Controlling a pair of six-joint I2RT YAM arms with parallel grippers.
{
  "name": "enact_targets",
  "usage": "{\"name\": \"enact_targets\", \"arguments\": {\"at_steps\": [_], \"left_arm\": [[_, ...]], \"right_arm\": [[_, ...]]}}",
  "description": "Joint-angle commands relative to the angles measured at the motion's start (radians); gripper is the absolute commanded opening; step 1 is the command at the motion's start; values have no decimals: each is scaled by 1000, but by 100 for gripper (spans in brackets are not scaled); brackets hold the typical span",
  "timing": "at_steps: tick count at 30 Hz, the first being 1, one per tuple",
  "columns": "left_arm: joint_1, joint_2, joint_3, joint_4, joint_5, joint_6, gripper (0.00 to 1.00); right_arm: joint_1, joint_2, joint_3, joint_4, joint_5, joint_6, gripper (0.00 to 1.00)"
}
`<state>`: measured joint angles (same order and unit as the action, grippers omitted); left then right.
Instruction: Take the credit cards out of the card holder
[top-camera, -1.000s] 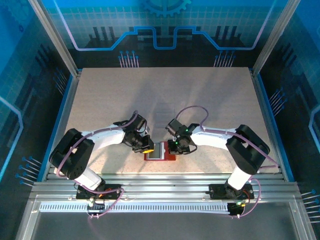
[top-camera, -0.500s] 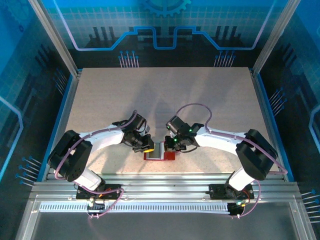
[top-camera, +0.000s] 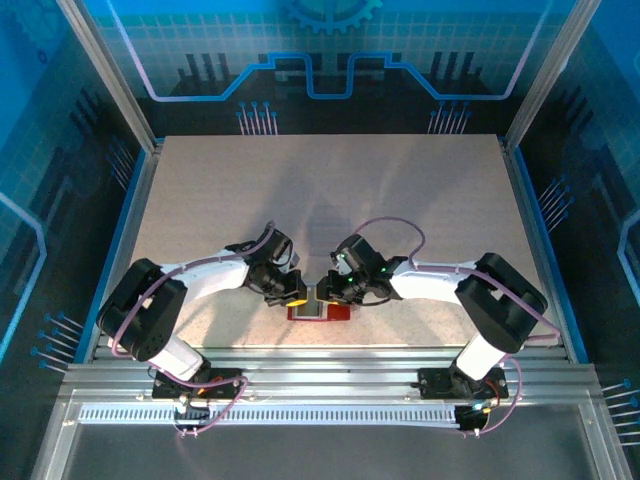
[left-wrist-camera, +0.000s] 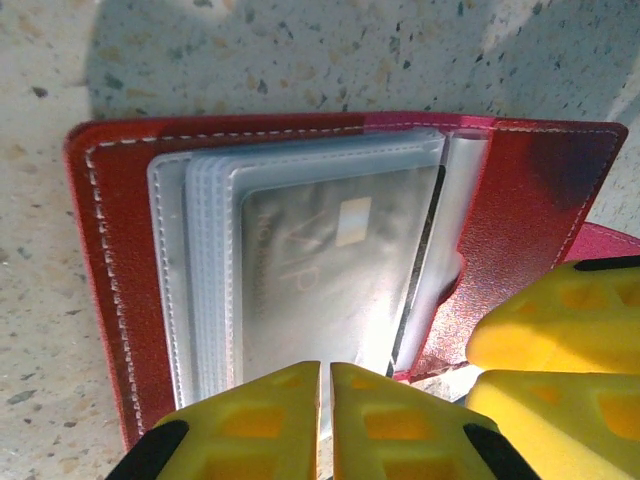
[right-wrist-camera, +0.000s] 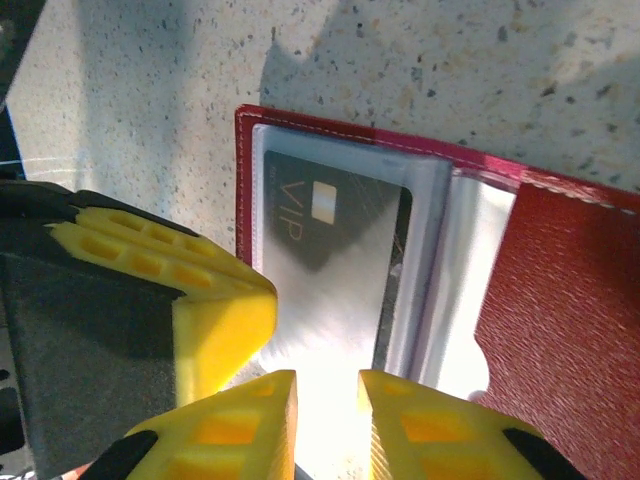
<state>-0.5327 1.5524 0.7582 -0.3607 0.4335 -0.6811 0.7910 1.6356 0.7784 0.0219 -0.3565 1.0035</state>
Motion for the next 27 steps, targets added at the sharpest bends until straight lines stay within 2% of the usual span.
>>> {"name": "enact_targets", "arguments": {"at_steps": [1, 8, 27], "left_arm": [[9, 12, -17, -8, 0, -3, 11], [12, 11, -16, -12, -1, 0, 11], [20, 16, -9, -18, 8, 11, 11]], "right_arm": [[-9, 33, -9, 82, -42, 29, 23], [-13, 85, -1, 114, -54, 46, 23], [-12, 89, 27, 18, -29, 15, 28]]}}
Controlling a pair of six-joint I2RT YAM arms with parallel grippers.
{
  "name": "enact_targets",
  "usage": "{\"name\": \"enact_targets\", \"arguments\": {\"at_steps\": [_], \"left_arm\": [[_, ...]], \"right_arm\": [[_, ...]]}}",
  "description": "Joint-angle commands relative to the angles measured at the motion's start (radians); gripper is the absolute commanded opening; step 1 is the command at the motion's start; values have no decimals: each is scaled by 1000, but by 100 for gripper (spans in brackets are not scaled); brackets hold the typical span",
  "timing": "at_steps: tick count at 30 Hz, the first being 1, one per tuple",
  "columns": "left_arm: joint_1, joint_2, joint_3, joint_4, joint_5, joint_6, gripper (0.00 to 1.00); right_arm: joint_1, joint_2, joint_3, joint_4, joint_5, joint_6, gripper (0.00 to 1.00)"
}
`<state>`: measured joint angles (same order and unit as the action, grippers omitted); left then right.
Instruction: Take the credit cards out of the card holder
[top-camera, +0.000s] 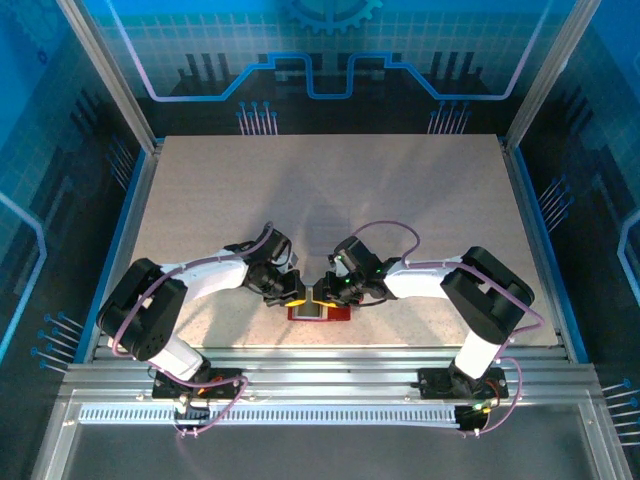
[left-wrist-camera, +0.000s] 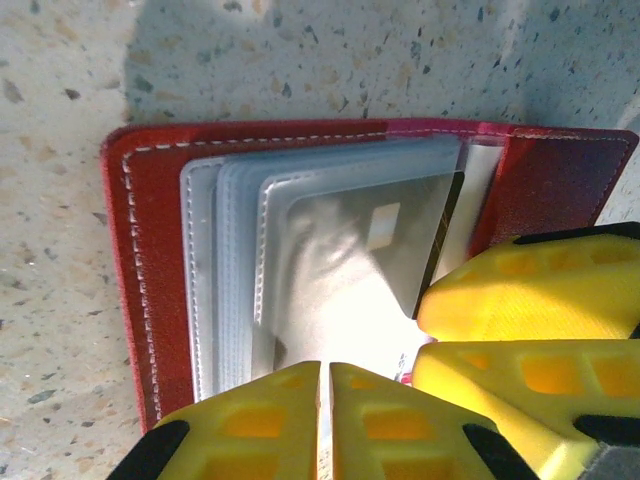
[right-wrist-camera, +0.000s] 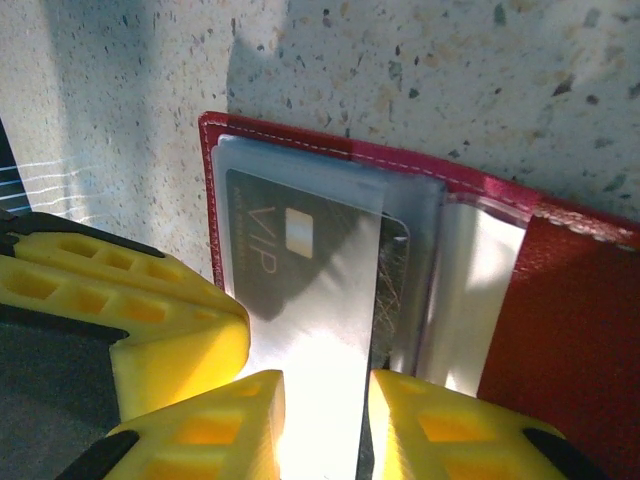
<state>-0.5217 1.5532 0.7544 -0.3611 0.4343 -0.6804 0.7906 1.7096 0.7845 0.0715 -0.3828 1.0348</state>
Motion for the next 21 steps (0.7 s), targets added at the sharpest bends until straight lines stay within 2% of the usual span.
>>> {"name": "enact_targets", "arguments": {"at_steps": [1, 10, 21], "left_arm": [[9, 15, -6, -17, 7, 9, 11], [13, 10, -14, -21, 1, 12, 11], [13, 7, -10, -39, -1, 18, 11]], "right_arm": [[-13, 19, 22, -36, -5, -17, 28], [-12, -12, 27, -96, 33, -33, 29], [-12, -68, 19, -65, 33, -25, 30]]}}
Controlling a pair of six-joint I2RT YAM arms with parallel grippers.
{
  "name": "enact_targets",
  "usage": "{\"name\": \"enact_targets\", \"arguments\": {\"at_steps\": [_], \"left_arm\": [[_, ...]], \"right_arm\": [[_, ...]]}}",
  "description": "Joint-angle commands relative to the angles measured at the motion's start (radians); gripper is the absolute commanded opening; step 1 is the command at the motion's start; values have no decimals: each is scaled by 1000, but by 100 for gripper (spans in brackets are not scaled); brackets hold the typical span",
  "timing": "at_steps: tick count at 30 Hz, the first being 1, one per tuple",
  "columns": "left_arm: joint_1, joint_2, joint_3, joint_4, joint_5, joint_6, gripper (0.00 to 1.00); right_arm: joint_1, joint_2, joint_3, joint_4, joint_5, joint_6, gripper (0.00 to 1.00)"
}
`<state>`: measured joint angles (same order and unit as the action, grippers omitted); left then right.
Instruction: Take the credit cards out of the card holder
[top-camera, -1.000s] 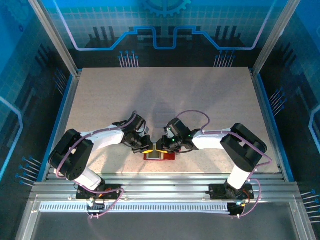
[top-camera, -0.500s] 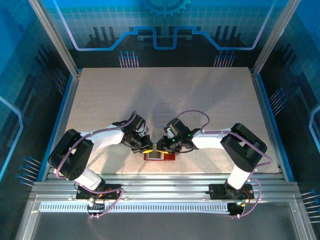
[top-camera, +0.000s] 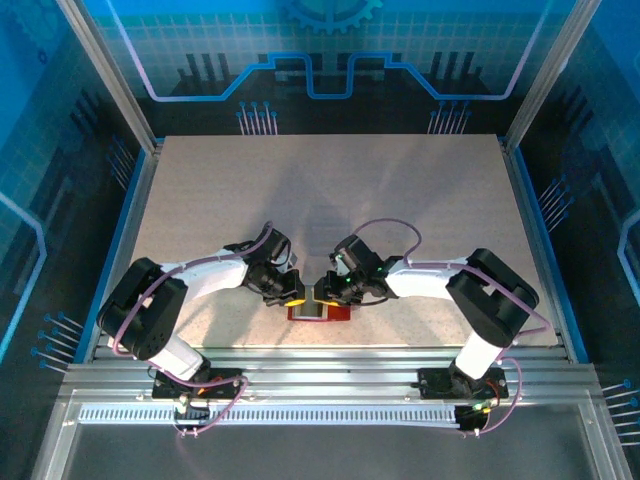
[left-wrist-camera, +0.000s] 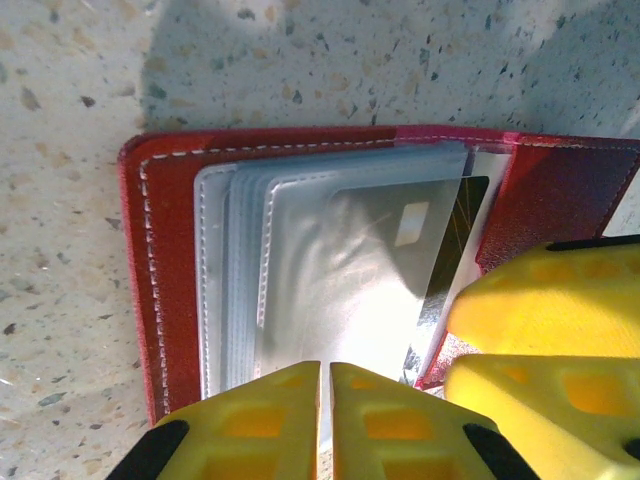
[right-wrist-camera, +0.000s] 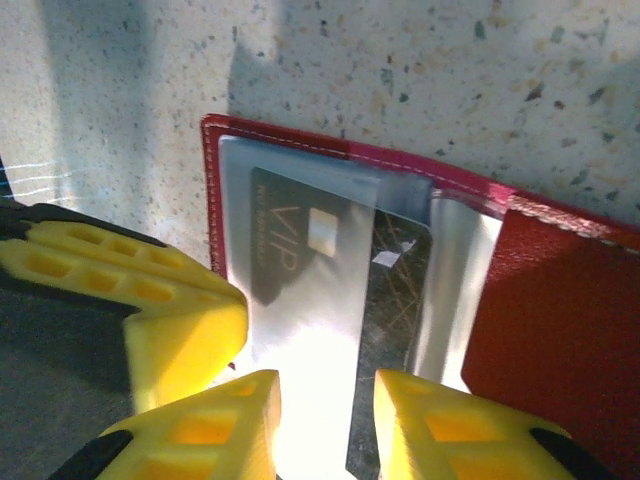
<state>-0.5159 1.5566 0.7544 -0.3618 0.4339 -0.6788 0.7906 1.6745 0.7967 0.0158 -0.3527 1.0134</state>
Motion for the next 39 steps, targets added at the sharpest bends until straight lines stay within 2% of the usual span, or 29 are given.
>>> {"name": "enact_targets", "arguments": {"at_steps": [1, 5, 10, 31, 39], "left_arm": [[7, 2, -6, -47, -9, 23, 10], [7, -20, 7, -92, -45, 43, 10], [7, -30, 20, -97, -17, 42, 9], [7, 10, -9, -91, -41, 51, 8], [7, 9, -5, -98, -44, 53, 8]], "right_arm": [[-13, -36, 7, -9, 0, -4, 30], [-11, -42, 3, -3, -10, -2, 31], [-7, -39, -1, 0, -15, -1, 31], [3, 39, 7, 37, -58, 12, 32], [3, 41, 8, 9, -27, 6, 32]]}}
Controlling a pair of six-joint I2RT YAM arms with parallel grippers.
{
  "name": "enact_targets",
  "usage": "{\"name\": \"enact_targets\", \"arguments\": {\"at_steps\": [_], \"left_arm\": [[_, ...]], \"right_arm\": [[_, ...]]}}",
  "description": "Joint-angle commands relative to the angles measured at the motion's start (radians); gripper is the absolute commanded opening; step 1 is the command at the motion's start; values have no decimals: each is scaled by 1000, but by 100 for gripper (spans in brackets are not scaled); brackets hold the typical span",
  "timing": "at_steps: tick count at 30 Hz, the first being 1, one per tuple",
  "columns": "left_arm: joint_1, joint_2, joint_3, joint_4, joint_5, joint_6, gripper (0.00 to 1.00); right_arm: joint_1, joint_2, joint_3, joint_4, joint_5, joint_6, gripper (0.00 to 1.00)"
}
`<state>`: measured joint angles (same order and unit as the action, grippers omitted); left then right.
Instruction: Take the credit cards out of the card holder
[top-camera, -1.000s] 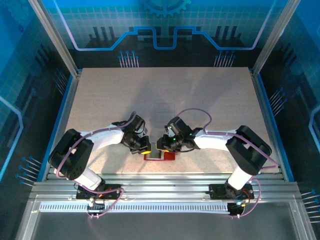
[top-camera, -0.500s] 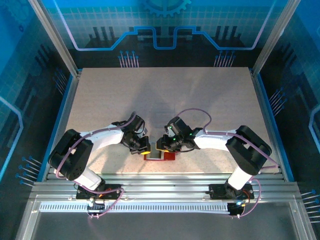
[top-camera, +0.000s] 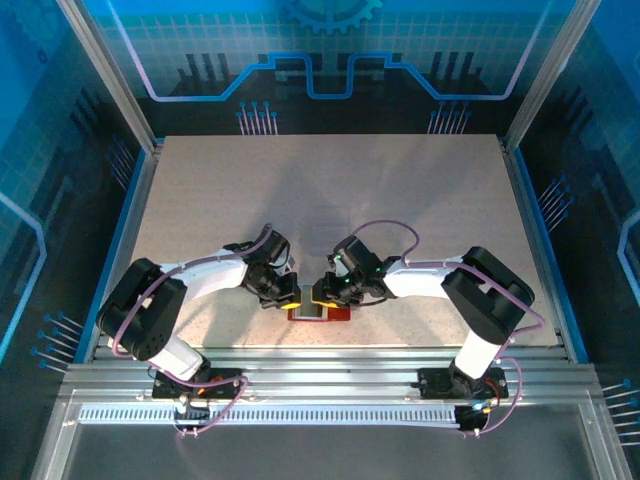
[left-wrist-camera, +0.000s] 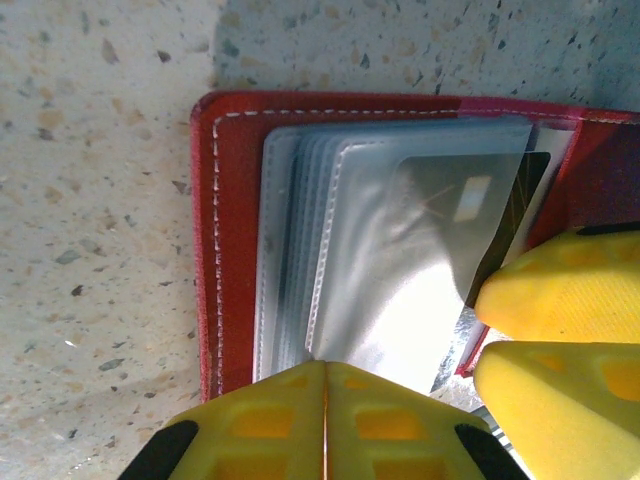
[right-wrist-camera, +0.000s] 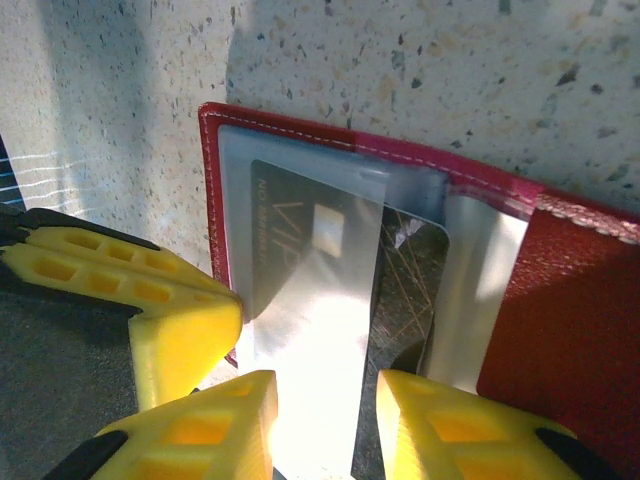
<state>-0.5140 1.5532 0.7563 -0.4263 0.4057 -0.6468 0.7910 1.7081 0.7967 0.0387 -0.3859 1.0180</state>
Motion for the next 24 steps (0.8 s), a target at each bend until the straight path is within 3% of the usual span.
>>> {"name": "enact_targets", "arguments": {"at_steps": [1, 24], "left_arm": [[6, 13, -6, -34, -16, 21, 8], [5, -22, 55, -92, -24, 45, 8]], "right_arm": [[2, 5, 10, -23, 13, -3, 32], [-9, -97, 5, -39, 32, -2, 32]]}}
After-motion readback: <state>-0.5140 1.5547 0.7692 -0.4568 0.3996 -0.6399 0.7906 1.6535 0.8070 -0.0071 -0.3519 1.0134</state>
